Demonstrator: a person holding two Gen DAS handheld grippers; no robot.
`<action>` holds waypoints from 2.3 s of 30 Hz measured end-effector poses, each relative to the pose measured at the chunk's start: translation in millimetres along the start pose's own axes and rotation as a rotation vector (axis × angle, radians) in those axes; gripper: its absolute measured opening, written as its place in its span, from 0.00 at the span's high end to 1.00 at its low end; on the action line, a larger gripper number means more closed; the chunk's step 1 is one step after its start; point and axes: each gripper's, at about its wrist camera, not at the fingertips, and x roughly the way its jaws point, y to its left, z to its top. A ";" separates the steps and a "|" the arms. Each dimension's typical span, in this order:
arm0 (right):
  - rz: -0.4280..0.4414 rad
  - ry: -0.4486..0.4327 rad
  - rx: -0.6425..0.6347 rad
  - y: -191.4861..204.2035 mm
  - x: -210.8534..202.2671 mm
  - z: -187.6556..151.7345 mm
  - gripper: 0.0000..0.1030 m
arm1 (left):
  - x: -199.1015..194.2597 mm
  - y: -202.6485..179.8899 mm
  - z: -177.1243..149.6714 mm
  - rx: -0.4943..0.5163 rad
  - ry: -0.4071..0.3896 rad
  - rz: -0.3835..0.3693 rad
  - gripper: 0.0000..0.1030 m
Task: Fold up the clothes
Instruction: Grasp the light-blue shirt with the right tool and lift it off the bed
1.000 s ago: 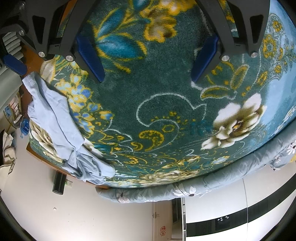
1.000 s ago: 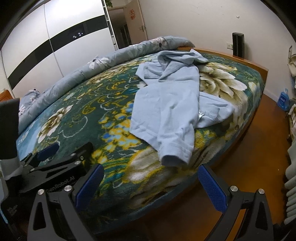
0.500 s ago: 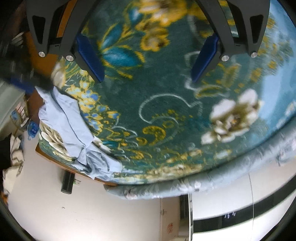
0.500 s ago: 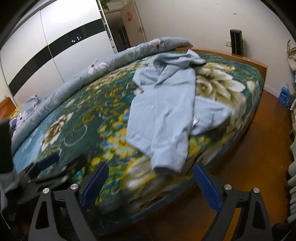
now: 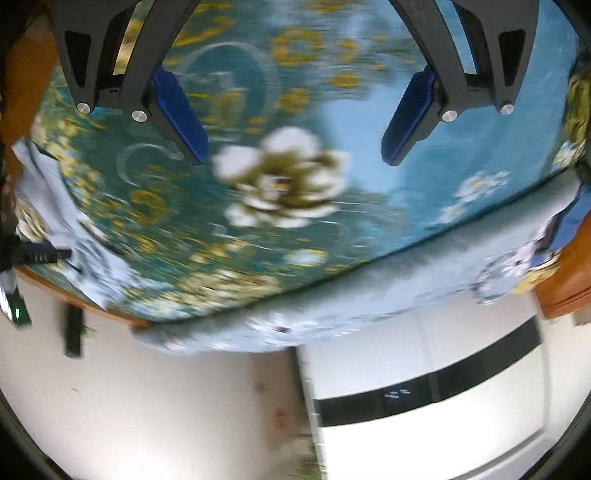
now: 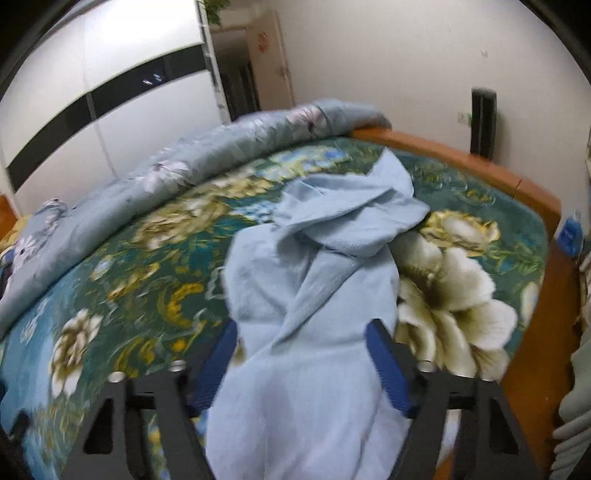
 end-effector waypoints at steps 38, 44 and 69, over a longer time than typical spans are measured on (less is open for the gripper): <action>1.218 0.049 -0.426 493.1 -215.1 -30.2 0.96 | -172.7 304.0 -117.0 -0.438 -0.079 0.527 0.08; 1.064 0.222 -0.465 434.7 -142.1 -97.6 0.96 | -156.0 301.6 -150.2 -0.442 0.002 0.499 0.08; 0.344 0.173 -0.130 141.1 -27.0 -67.9 0.73 | -24.0 228.8 -87.6 -0.265 0.097 0.154 0.08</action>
